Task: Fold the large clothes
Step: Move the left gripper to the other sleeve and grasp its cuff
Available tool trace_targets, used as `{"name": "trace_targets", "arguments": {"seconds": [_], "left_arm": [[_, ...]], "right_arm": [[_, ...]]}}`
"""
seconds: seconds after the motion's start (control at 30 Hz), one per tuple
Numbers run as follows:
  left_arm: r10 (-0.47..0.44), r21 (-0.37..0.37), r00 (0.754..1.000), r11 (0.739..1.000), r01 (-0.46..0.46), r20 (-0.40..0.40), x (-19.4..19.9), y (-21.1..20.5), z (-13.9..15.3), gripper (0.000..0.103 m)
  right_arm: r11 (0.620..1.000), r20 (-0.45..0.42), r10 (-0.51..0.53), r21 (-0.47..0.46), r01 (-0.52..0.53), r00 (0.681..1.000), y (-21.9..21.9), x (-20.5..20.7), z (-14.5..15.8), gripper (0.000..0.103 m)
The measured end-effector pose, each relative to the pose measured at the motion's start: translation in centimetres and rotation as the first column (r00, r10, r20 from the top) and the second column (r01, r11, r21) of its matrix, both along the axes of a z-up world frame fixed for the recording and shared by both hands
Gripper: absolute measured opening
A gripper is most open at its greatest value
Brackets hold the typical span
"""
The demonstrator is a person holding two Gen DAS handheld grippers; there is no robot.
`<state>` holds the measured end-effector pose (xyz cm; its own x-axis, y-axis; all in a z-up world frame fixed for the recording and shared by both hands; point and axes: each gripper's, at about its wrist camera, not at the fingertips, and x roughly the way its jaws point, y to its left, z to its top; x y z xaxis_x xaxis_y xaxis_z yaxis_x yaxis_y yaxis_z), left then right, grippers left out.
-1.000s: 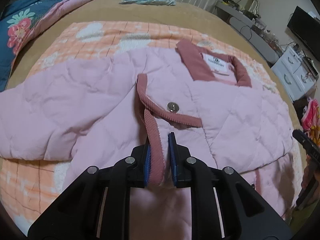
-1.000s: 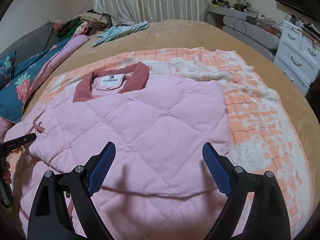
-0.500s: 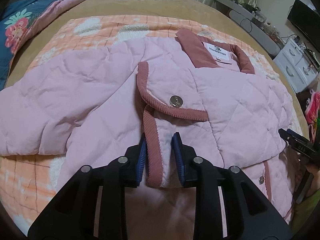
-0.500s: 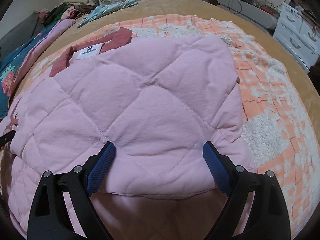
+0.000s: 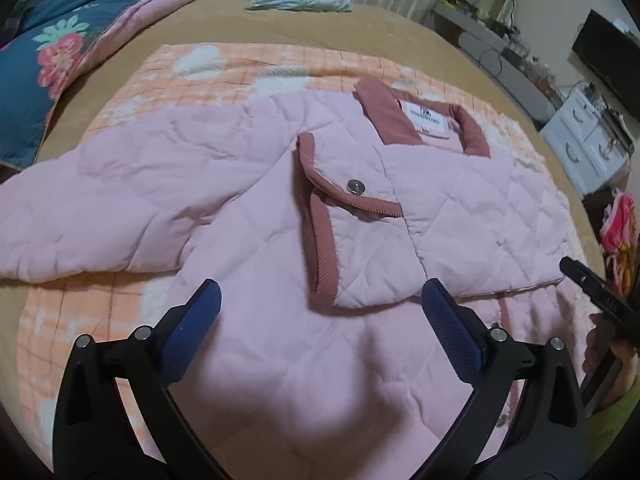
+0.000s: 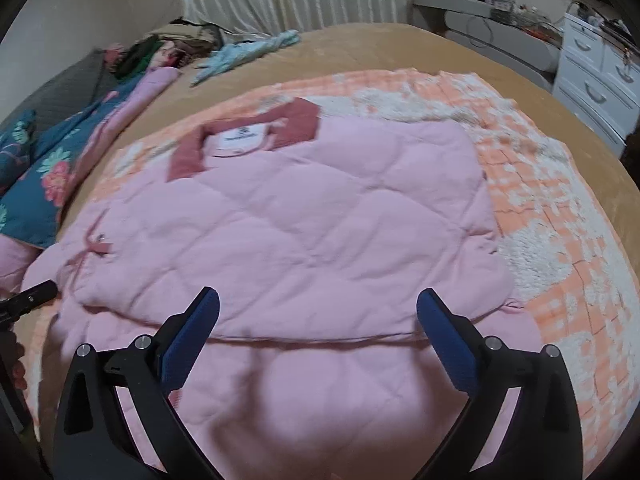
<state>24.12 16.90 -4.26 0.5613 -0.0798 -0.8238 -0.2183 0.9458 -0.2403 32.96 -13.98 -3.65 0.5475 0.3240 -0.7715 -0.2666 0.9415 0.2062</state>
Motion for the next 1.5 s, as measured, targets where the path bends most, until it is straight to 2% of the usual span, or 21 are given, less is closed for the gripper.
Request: {"name": "trace_targets", "arguments": {"seconds": [0.07, 0.53, 0.7, 0.9, 1.17, 1.5], "left_arm": [[0.018, -0.028, 1.0, 0.999, -0.018, 0.0, -0.7, 0.7, 0.3, 0.094], [0.12, -0.032, 0.992, 0.992, -0.119, 0.026, -3.8, 4.4, 1.9, 0.094], [0.159, -0.008, 0.987, 0.987, -0.159, 0.033, -4.6, 5.9, 2.1, 0.094], [0.207, -0.024, 0.978, 0.978, -0.206, 0.041, -5.4, 7.8, 2.3, 0.094], [0.296, -0.033, 0.954, 0.955, -0.295, 0.05, -6.6, 11.1, 2.5, 0.094], [0.423, -0.061, 0.905, 0.905, -0.42, 0.05, -8.2, 16.0, 2.4, 0.094]], "right_arm": [[1.0, 0.015, 0.008, -0.005, -0.008, 1.0, 0.7, -0.6, 0.7, 0.099], [0.999, 0.062, 0.035, 0.019, -0.037, 0.997, 3.5, -3.0, 3.9, 0.099], [0.996, 0.09, 0.08, 0.027, -0.083, 0.993, 5.8, -3.4, 5.4, 0.099], [0.99, 0.117, 0.135, 0.03, -0.139, 0.984, 9.1, -3.6, 7.1, 0.099], [0.975, 0.136, 0.218, 0.022, -0.223, 0.966, 14.1, -4.3, 8.5, 0.099], [0.939, 0.155, 0.34, -0.003, -0.344, 0.927, 21.3, -5.3, 9.5, 0.099]]}}
